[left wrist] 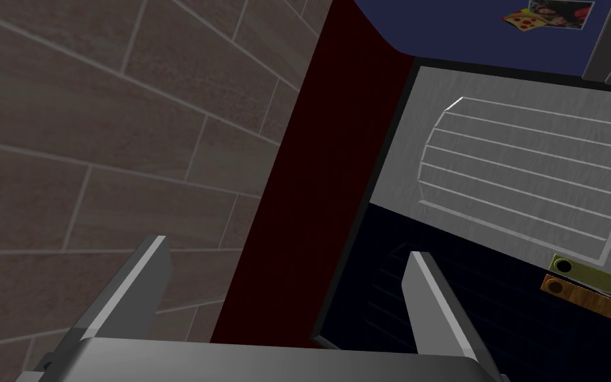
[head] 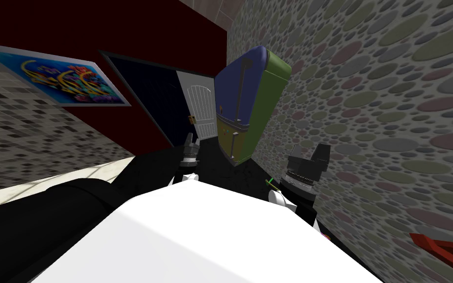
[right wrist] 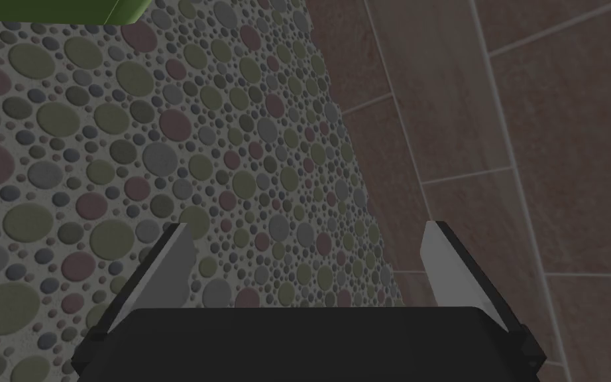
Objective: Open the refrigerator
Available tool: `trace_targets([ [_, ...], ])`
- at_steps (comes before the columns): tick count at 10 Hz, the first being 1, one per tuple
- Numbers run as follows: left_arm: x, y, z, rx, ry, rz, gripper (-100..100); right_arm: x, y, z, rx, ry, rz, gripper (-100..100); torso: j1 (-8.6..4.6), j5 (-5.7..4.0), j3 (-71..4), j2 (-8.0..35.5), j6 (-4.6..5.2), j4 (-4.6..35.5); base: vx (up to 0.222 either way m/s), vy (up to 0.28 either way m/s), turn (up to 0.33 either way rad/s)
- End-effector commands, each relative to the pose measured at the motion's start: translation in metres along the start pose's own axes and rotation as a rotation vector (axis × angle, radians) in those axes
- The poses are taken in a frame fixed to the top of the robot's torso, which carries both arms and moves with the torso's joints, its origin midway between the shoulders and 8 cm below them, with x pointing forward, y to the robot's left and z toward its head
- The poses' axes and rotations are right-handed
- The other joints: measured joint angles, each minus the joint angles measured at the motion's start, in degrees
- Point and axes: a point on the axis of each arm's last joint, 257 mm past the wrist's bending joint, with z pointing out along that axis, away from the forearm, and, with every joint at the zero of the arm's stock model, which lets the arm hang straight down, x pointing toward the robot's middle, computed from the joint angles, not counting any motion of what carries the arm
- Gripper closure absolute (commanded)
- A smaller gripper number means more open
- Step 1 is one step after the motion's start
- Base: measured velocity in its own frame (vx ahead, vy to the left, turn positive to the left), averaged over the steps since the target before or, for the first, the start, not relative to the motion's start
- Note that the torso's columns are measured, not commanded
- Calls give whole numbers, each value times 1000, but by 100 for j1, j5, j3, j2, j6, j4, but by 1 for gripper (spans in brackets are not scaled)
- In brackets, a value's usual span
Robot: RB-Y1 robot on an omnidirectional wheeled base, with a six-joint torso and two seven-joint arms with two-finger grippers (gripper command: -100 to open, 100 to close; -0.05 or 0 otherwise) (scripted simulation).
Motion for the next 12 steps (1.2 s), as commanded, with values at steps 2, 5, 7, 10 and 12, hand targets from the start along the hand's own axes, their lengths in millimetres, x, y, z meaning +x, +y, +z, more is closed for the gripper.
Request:
trace_targets([
  [2,0,0,0,0,0,0,0,0,0,0,0,0,0,0,0,0,-1200,597,0,600,0,0,0],
  [5,0,0,0,0,0,0,0,0,0,0,0,0,0,0,0,0,-3692,1845,0,1846,0,0,0],
  [7,0,0,0,0,0,0,0,0,0,0,0,0,0,0,0,0,-5381,2693,0,2691,0,0,0],
  [10,3,3,3,-1,30,18,-100,0,0,0,0,0,0,0,0,0,-7919,3962,0,3960,5,-5,8],
  [12,5,8,9,-2,68,47,-100,0,0,0,0,0,0,0,-8,-2,-8429,4202,0,4203,26,-45,34],
])
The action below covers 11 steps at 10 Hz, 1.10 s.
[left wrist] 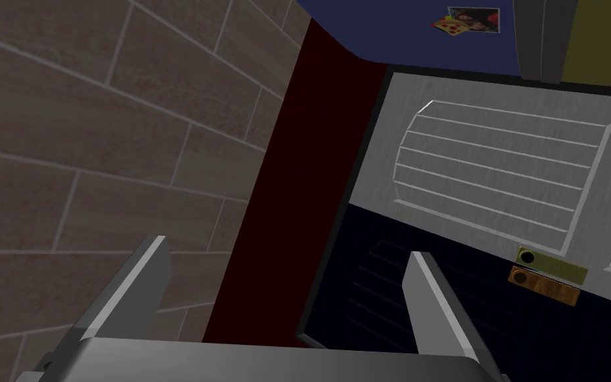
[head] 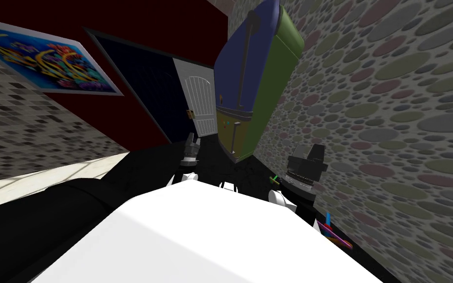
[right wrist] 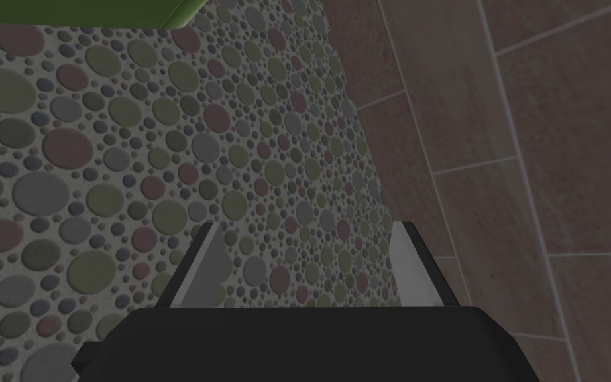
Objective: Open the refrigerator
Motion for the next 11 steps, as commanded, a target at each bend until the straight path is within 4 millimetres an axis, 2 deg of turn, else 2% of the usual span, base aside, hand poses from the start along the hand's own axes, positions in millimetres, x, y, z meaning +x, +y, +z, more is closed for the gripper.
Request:
trace_targets([
  [1,2,8,11,-3,46,41,-100,0,0,0,0,0,0,0,-2,-1,-26,15,0,16,33,-63,51],
  [7,-9,36,52,-18,73,146,-100,0,0,0,0,0,0,0,-5,-1,-28,26,0,25,54,-108,74],
  [8,-7,33,56,-6,73,143,-100,0,0,0,0,0,0,0,-4,-2,-25,31,0,26,45,-97,24],
  [10,-16,44,73,-20,62,177,-100,0,0,0,0,0,0,0,29,8,-28,25,-1,25,64,-82,74],
  [11,-14,40,77,-8,62,173,-100,0,0,0,0,0,0,0,11,4,-30,22,-1,23,44,-80,33],
])
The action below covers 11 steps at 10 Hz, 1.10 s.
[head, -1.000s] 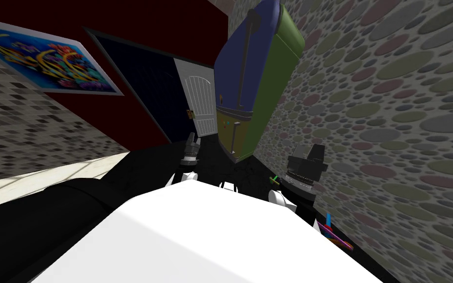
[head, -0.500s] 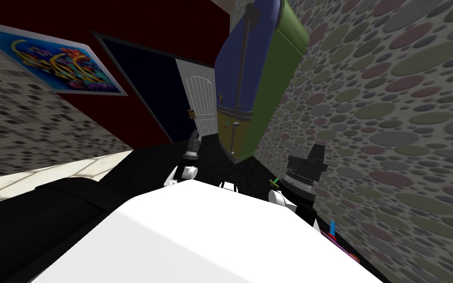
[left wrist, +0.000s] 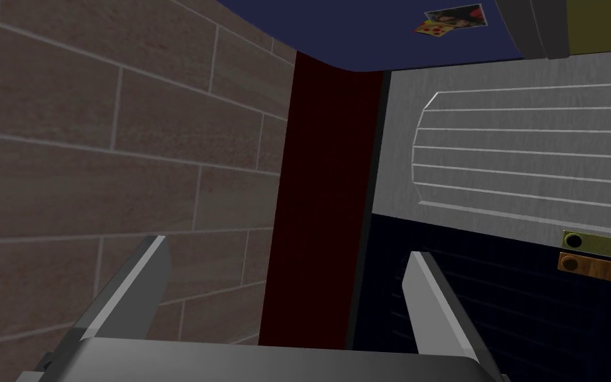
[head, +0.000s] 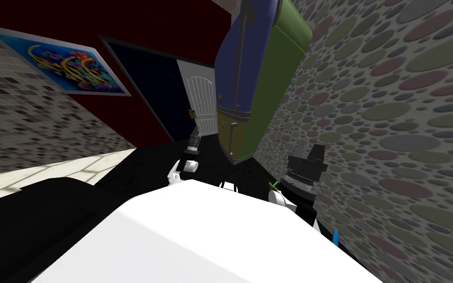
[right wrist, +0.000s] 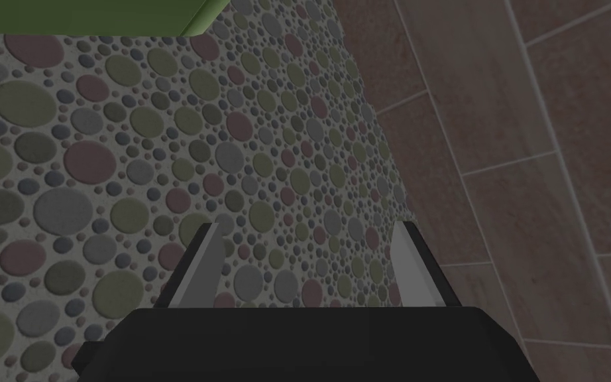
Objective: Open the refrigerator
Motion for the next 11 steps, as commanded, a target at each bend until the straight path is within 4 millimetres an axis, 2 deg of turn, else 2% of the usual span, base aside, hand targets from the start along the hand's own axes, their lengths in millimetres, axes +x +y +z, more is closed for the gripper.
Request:
trace_targets([
  [1,-7,8,19,-6,-12,26,-100,0,0,0,0,0,0,0,0,-2,4,8,2,2,42,-74,58],
  [2,-7,5,21,1,-12,24,-100,0,0,0,0,0,0,0,-2,-2,5,8,0,3,29,-59,34],
  [4,-17,19,40,-22,-31,55,-100,0,0,0,0,0,0,0,-5,-2,5,7,0,3,38,-98,89],
  [5,-16,13,45,-6,-32,51,-100,0,0,0,0,0,0,0,-17,-6,1,1,0,1,43,-96,37],
  [6,-22,20,55,-21,-43,65,-100,0,0,0,0,0,0,0,-6,-4,1,1,2,1,54,-107,60],
  [9,-27,20,72,-17,-57,73,-100,0,0,0,0,0,0,0,2,0,4,7,0,2,39,-86,51],
  [10,-33,28,82,-35,-70,85,-100,0,0,0,0,0,0,0,5,0,6,9,1,3,38,-100,70],
  [11,-33,24,85,-25,-71,82,-100,0,0,0,0,0,0,0,-7,-2,4,6,0,2,33,-83,49],
])
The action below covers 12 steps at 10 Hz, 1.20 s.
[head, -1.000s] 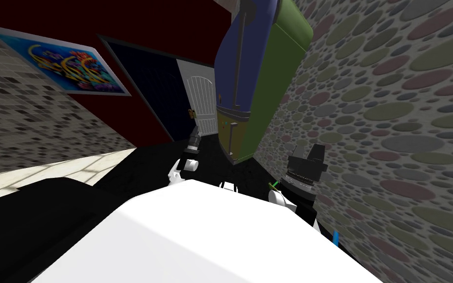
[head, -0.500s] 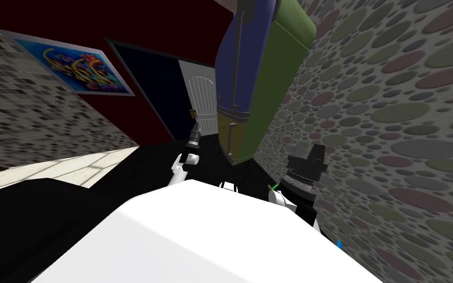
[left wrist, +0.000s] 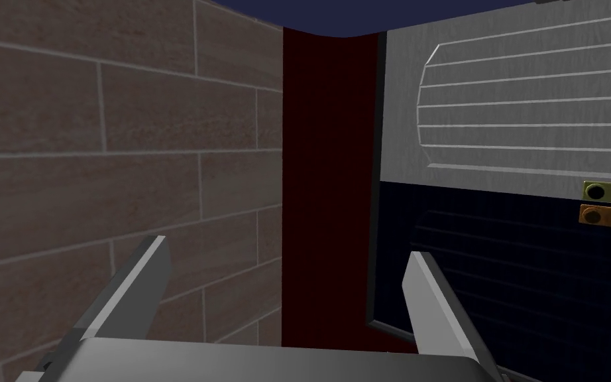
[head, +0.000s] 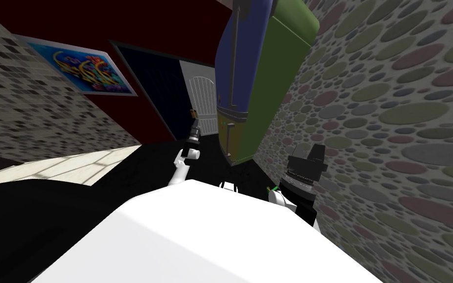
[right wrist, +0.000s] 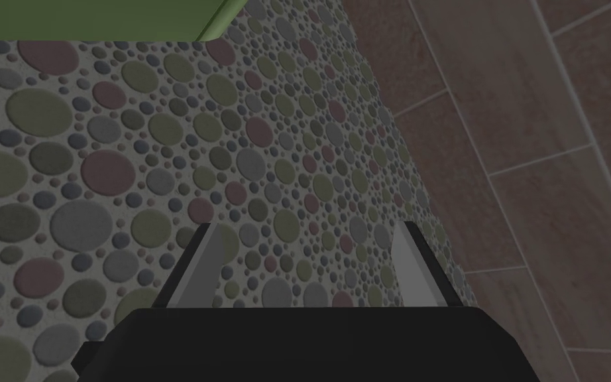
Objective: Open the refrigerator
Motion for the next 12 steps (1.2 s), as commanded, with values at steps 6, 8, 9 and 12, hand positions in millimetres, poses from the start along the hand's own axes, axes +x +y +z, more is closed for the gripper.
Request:
trace_targets([
  [6,-15,12,53,-35,-50,14,-100,0,0,0,0,0,0,0,-1,0,0,0,0,0,37,-93,58],
  [8,-18,16,67,-50,-64,13,-100,0,0,0,0,0,0,0,6,1,-4,-6,0,-1,46,-89,60],
  [9,-22,25,77,-77,-75,11,-100,0,0,0,0,0,0,0,10,2,-3,-4,1,-2,33,-94,76],
  [12,-23,24,94,-85,-88,-1,-100,0,0,0,0,0,0,0,0,0,-1,-2,0,0,30,-93,53],
])
